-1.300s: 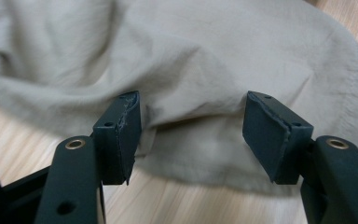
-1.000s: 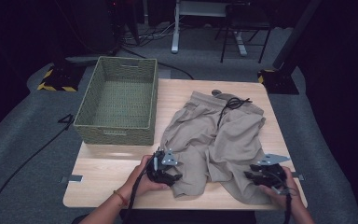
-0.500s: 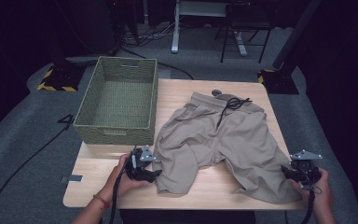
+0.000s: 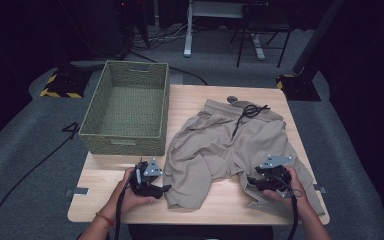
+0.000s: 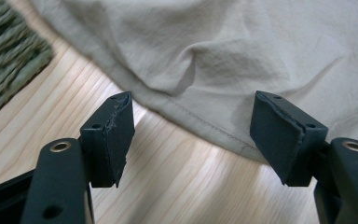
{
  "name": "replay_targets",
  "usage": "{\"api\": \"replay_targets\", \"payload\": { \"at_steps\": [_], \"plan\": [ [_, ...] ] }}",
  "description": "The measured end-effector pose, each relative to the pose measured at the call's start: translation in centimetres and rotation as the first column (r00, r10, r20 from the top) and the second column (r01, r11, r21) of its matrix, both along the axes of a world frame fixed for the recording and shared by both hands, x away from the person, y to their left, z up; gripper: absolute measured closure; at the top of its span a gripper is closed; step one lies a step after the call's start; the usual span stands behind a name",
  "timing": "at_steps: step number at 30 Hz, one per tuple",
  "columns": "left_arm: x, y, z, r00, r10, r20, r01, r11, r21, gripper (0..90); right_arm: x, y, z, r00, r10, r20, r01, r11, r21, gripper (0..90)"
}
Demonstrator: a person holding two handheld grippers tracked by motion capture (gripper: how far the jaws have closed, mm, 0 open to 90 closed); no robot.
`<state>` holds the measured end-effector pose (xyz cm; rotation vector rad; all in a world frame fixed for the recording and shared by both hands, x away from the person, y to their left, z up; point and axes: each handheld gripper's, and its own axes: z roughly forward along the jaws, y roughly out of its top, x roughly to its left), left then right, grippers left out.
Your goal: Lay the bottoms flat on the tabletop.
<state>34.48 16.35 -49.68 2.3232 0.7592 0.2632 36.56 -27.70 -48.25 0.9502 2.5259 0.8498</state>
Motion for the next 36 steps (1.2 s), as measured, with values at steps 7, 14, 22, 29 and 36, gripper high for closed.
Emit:
{"api": "replay_targets", "payload": {
  "at_steps": [7, 14, 22, 29, 36],
  "plan": [
    [0.0, 1.5, 0.1, 0.9959, 0.09, 0.006, -0.09, 0.9956, 0.026, 26.3, 0.1, -3.3, -0.1, 0.9902, -0.134, 0.041, 0.135, 0.9899, -0.043, 47.2],
    [-0.6, 1.0, 0.5, 0.9971, 0.076, 0.004, -0.076, 0.997, 0.009, 23.5, -3.8, -4.2, 2.9, 0.9931, -0.041, 0.11, 0.026, 0.9911, 0.131, 50.0],
    [-3.6, -3.1, 1.7, 0.9915, -0.125, 0.037, 0.127, 0.99, -0.061, 22.2, -4.2, 1.1, 0.7, 0.9904, 0.137, 0.019, -0.138, 0.9891, 0.053, 47.3],
    [-3.9, -5.8, 0.5, 0.9784, -0.206, -0.016, 0.206, 0.9785, -0.012, 31.8, -3.6, 3.8, -0.6, 0.9848, 0.171, -0.031, -0.168, 0.9831, 0.071, 63.0],
    [-4.0, -6.3, 0.4, 0.9643, -0.264, -0.021, 0.264, 0.9644, -0.021, 74.1, -4.7, 6.9, -0.5, 0.9432, 0.33, -0.039, -0.324, 0.9399, 0.106, 72.9]
  ]
}}
